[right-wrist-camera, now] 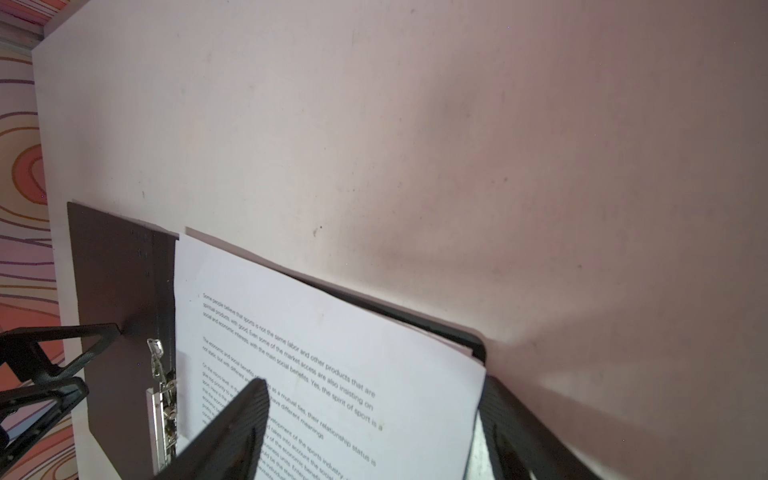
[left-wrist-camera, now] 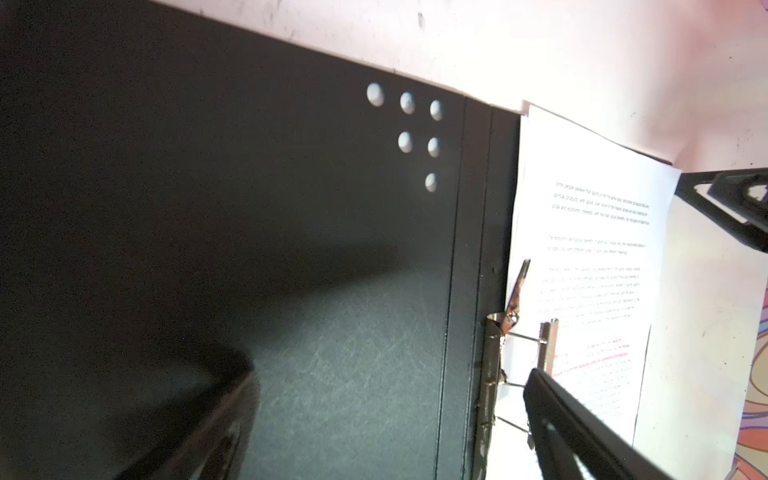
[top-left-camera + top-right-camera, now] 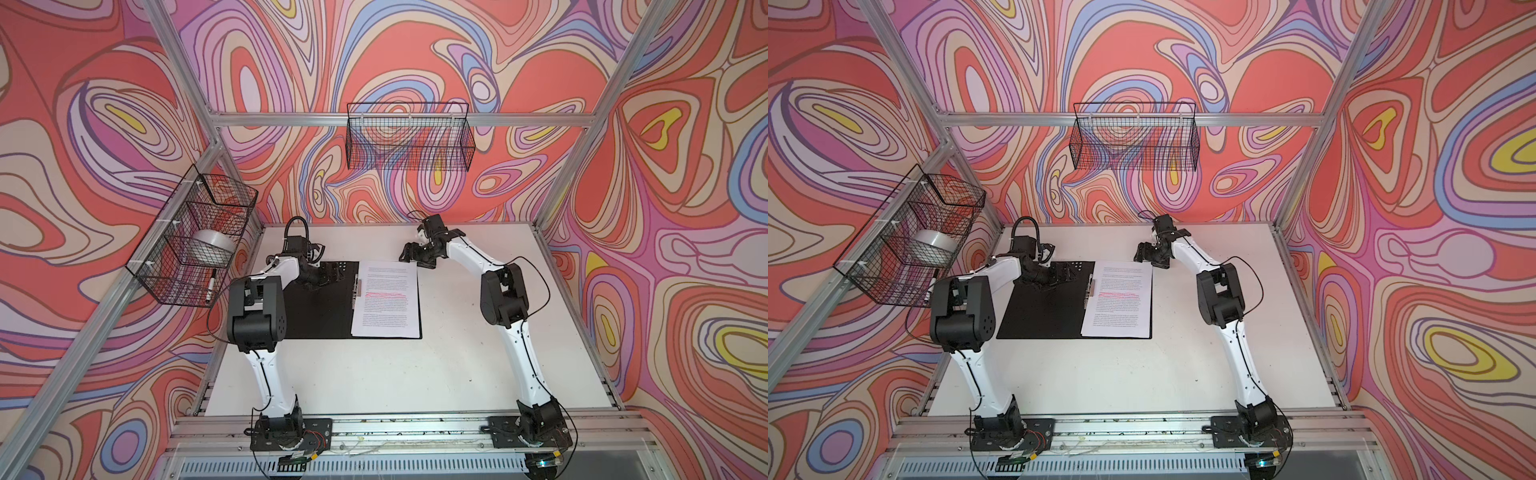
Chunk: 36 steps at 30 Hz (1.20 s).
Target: Put the files into the folder
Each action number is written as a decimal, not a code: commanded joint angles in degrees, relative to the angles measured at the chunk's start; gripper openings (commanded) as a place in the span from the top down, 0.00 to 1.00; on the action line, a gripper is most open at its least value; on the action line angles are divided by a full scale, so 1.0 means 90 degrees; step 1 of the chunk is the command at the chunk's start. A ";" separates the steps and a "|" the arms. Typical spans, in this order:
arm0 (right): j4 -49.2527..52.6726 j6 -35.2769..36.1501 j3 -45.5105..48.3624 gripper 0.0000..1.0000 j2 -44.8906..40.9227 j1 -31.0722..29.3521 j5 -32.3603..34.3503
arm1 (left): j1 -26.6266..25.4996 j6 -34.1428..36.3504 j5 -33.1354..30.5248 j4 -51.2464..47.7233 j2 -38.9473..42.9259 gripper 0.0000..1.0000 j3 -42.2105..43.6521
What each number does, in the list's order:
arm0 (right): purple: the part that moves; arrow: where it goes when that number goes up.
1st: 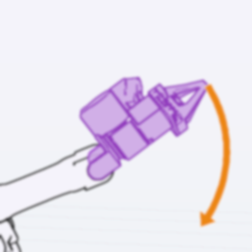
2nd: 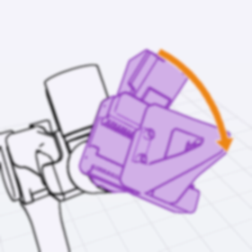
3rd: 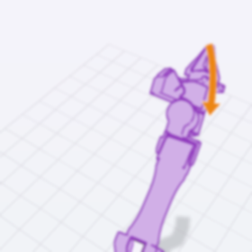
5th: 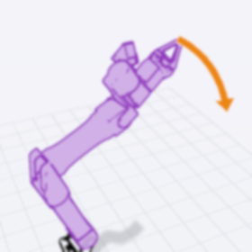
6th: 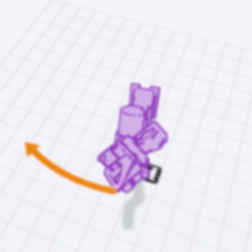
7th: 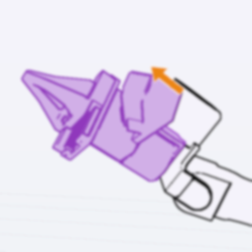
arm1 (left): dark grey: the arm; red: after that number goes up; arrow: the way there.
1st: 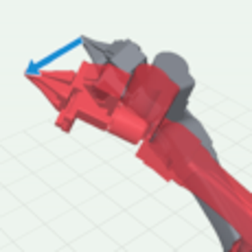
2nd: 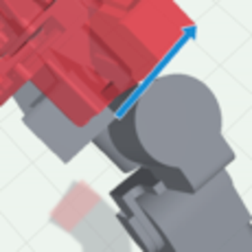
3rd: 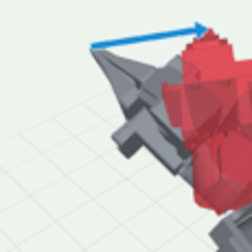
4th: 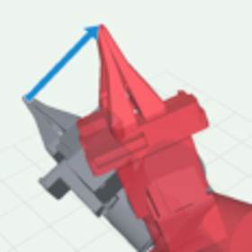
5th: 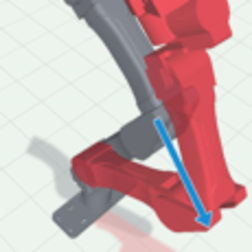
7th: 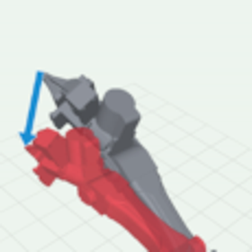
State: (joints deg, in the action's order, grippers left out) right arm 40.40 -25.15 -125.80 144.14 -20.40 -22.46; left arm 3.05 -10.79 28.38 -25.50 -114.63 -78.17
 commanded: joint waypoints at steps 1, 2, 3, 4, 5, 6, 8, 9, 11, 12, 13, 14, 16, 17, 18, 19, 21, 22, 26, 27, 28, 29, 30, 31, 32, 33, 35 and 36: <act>0.0081 0.0033 -0.0173 0.17 0.0142 -0.0104 -0.0152 | -0.0019 -0.0042 0.0050 -0.0213 -0.0237 0.00 -0.0093; 0.0081 0.0031 -0.0154 0.17 0.0138 -0.0106 -0.0151 | -0.0017 -0.0042 0.0054 -0.0212 -0.0242 0.00 -0.0103; 0.0081 0.0044 -0.0139 0.17 0.0157 -0.0106 -0.0158 | -0.0017 -0.0051 0.0056 -0.0215 -0.0252 0.00 -0.0103; 0.0097 0.0034 -0.0148 0.17 0.0179 -0.0103 -0.0169 | -0.0017 -0.0059 0.0052 -0.0214 -0.0261 0.00 -0.0108; 0.0108 0.0054 -0.0153 0.17 0.0187 -0.0106 -0.0187 | -0.0017 -0.0061 0.0062 -0.0225 -0.0271 0.00 -0.0113; 0.0103 0.0040 -0.0153 0.17 0.0204 -0.0113 -0.0207 | -0.0017 -0.0061 0.0067 -0.0223 -0.0271 0.00 -0.0108; 0.0138 0.0033 -0.0171 0.17 0.0234 -0.0115 -0.0156 | -0.0017 -0.0071 0.0065 -0.0223 -0.0271 0.00 -0.0113; 0.0158 0.0032 -0.0161 0.17 0.0211 -0.0115 -0.0025 | -0.0020 -0.0071 0.0061 -0.0221 -0.0277 0.00 -0.0113; 0.0151 0.0033 -0.0107 0.17 0.0132 -0.0116 0.0181 | -0.0021 -0.0071 0.0054 -0.0231 -0.0281 0.00 -0.0123; 0.0168 0.0034 -0.0095 0.17 0.0081 -0.0108 0.0392 | -0.0017 -0.0071 0.0050 -0.0233 -0.0281 0.00 -0.0133; 0.0179 0.0036 -0.0080 0.17 0.0021 -0.0114 0.0590 | -0.0017 -0.0071 0.0042 -0.0229 -0.0282 0.00 -0.0133; 0.0167 0.0017 -0.0050 0.16 -0.0055 -0.0102 0.0782 | -0.0017 -0.0071 0.0045 -0.0232 -0.0273 0.00 -0.0125; 0.0062 -0.0037 0.0080 0.16 -0.0259 -0.0094 0.1072 | -0.0017 -0.0062 0.0040 -0.0225 -0.0245 0.00 -0.0113; 0.0002 -0.0063 0.0158 0.15 -0.0390 -0.0087 0.1185 | -0.0017 -0.0052 0.0022 -0.0231 -0.0226 0.00 -0.0113; -0.0014 -0.0093 0.0213 0.15 -0.0535 -0.0094 0.1308 | -0.0017 -0.0037 -0.0006 -0.0239 -0.0199 0.00 -0.0113; -0.0016 -0.0098 0.0283 0.15 -0.0660 -0.0089 0.1382 | -0.0017 -0.0025 -0.0045 -0.0251 -0.0168 0.00 -0.0122; -0.0065 -0.0150 0.0622 0.15 -0.1044 -0.0095 0.1494 | -0.0021 -0.0022 -0.0202 -0.0329 -0.0084 0.00 -0.0149; -0.0123 -0.0176 0.0848 0.15 -0.1248 -0.0098 0.1519 | -0.0017 -0.0013 -0.0236 -0.0373 -0.0051 0.00 -0.0169; -0.0266 -0.0244 0.2083 0.18 -0.2294 -0.0283 0.1272 | -0.0007 0.0018 -0.0105 -0.0447 0.0139 0.00 -0.0153; -0.0209 -0.0209 0.2390 0.18 -0.2562 -0.0425 0.1283 | -0.0007 0.0000 -0.0061 -0.0448 0.0184 0.00 -0.0152; -0.0140 -0.0171 0.2639 0.18 -0.2771 -0.0564 0.1273 | -0.0007 -0.0017 -0.0036 -0.0447 0.0223 0.00 -0.0143; -0.0006 -0.0137 0.2892 0.19 -0.3007 -0.0751 0.1252 | -0.0007 -0.0039 -0.0024 -0.0448 0.0248 0.00 -0.0142; 0.0109 -0.0137 0.3134 0.19 -0.3230 -0.0972 0.1272 | -0.0007 -0.0051 0.0004 -0.0450 0.0284 0.00 -0.0151; 0.0177 -0.0136 0.3374 0.20 -0.3414 -0.1177 0.1300 | -0.0007 -0.0052 0.0010 -0.0473 0.0302 0.00 -0.0161; 0.0281 -0.0143 0.3587 0.21 -0.3620 -0.1425 0.1356 | -0.0008 -0.0052 0.0035 -0.0495 0.0314 0.00 -0.0186; 0.0364 -0.0212 0.3785 0.21 -0.3811 -0.1658 0.1452 | -0.0010 -0.0060 0.0035 -0.0507 0.0329 0.00 -0.0206; 0.0336 -0.0435 0.4239 0.23 -0.4172 -0.2058 0.1464 | -0.0007 -0.0071 0.0066 -0.0463 0.0372 0.00 -0.0201; 0.0300 -0.0538 0.4442 0.25 -0.4323 -0.2262 0.1446 | -0.0007 -0.0094 0.0065 -0.0434 0.0390 0.00 -0.0196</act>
State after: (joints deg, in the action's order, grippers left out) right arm 40.75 -27.55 -90.21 107.90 -37.34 -10.48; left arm 2.98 -11.18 28.32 -27.97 -113.56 -79.05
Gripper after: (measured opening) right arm 0.762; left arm 0.996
